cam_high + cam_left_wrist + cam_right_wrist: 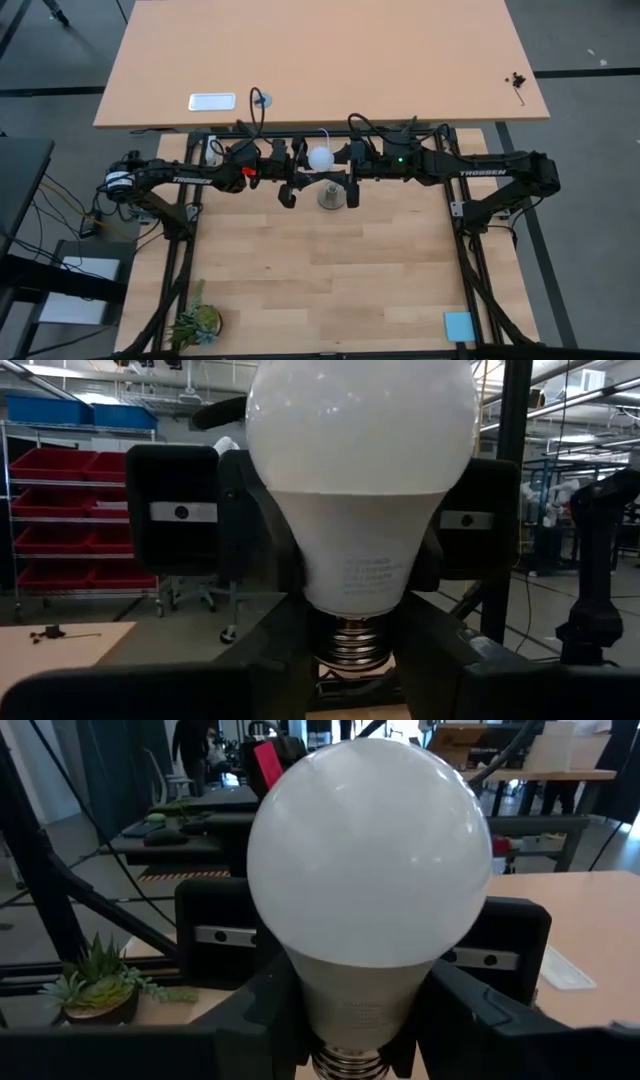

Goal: Screw lightbulb
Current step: Insert the white lightbulb into the gold lamp

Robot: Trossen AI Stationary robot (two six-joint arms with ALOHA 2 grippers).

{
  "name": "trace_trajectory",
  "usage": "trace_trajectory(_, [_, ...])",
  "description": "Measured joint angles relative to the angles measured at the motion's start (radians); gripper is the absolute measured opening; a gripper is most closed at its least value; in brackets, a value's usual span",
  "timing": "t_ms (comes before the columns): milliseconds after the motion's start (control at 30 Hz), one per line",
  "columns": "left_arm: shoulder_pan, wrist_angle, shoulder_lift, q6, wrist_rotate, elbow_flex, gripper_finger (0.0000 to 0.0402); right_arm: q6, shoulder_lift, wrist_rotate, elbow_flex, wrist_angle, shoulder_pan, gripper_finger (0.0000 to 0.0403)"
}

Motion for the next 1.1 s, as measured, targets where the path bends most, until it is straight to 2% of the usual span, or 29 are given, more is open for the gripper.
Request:
trace_trajectory(200, [0.000,-0.017,0.000,-0.009,-0.006,0.000,0.0142,-0.015,0.000,0.000,0.000,-0.002,-0.002,0.0170])
trace_trajectory(467, [0.001,-0.102,0.002,0.020,-0.026,-0.002,0.0146,-0.041,-0.033,0.000,0.000,0.005,-0.007,0.0167])
trace_trajectory(767, [0.013,-0.135,0.002,0.069,-0.047,-0.010,0.0147,-0.113,-0.150,0.003,-0.001,-0.200,-0.065,0.0166])
trace_trajectory(867, [0.023,-0.134,0.002,0.068,-0.047,-0.010,0.0147,-0.116,-0.181,-0.015,-0.042,-0.215,-0.092,0.0165])
trace_trajectory(967, [0.034,-0.132,0.001,0.068,-0.047,-0.010,0.0147,-0.114,-0.195,-0.049,-0.117,-0.171,-0.111,0.0165])
trace_trajectory(1100, [0.040,-0.126,0.000,0.068,-0.047,-0.010,0.0147,-0.091,-0.186,-0.073,-0.268,0.033,-0.116,0.0164])
